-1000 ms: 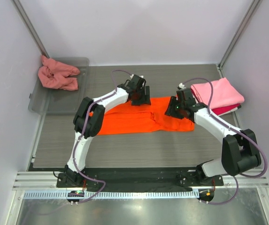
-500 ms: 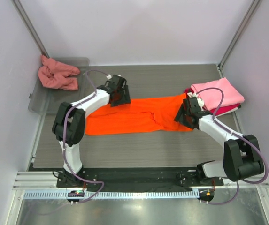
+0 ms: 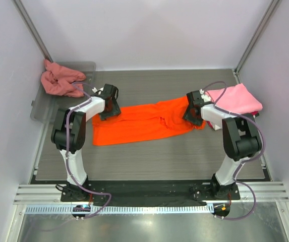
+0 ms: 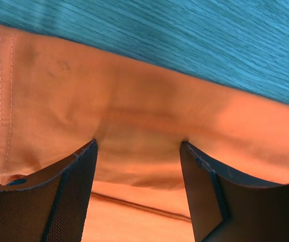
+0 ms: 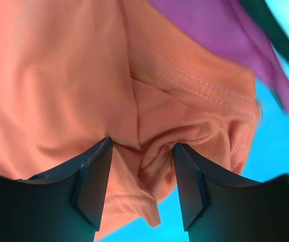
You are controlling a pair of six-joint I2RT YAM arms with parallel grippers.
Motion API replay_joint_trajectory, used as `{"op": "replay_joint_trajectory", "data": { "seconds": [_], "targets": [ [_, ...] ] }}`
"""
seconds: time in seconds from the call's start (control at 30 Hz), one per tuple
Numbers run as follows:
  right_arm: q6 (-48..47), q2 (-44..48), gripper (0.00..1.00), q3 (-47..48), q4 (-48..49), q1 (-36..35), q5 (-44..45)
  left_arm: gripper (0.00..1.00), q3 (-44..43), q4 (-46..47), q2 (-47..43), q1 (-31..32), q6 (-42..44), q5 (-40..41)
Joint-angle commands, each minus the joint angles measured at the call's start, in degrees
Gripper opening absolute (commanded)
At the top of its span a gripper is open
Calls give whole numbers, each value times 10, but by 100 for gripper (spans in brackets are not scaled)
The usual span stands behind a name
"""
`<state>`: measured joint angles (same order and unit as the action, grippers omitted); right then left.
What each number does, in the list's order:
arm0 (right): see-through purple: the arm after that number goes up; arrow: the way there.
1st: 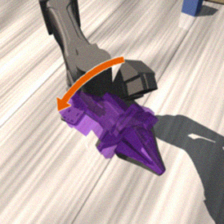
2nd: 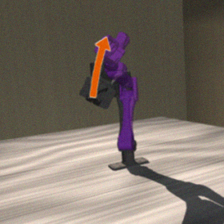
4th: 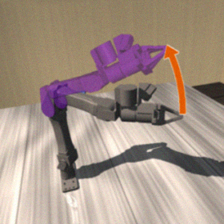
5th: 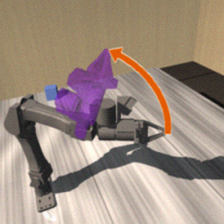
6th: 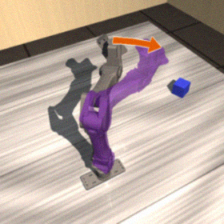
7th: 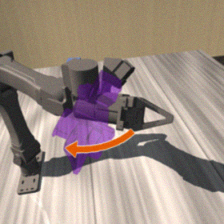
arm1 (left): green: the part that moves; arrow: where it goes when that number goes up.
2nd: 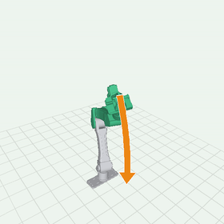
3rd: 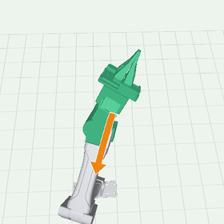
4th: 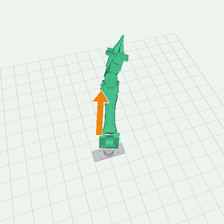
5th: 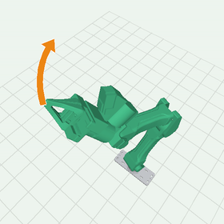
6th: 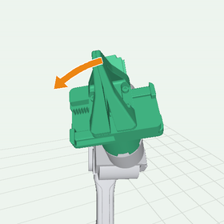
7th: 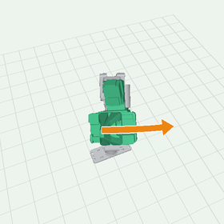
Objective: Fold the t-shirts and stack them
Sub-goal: Fold the tshirt
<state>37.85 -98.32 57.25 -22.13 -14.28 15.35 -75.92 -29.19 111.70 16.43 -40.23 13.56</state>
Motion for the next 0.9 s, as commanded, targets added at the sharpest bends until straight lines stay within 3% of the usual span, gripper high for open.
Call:
{"op": "replay_joint_trajectory", "data": {
  "seconds": [0.0, 0.1, 0.47, 0.63, 0.73, 0.87],
  "targets": [
    [5, -73, 57, 77, 21, 9, -11, 67, 25, -8, 15, 3, -18, -14],
    [-8, -137, 56, 155, 15, 12, -20, 66, 67, -2, -4, 16, -22, -18],
    [-80, -313, 55, 397, -27, 29, -55, 66, 224, -7, -113, 162, -93, -28],
    [-109, -349, 56, 443, -28, 34, -81, 67, 335, 38, -200, 261, -221, -68],
    [-117, -377, 55, 468, -27, 35, -104, 68, 378, 128, -238, 331, -292, -92],
    [-117, -410, 56, 507, -27, 36, -126, 69, 301, 95, -247, 415, -282, -80]
  ]
}}
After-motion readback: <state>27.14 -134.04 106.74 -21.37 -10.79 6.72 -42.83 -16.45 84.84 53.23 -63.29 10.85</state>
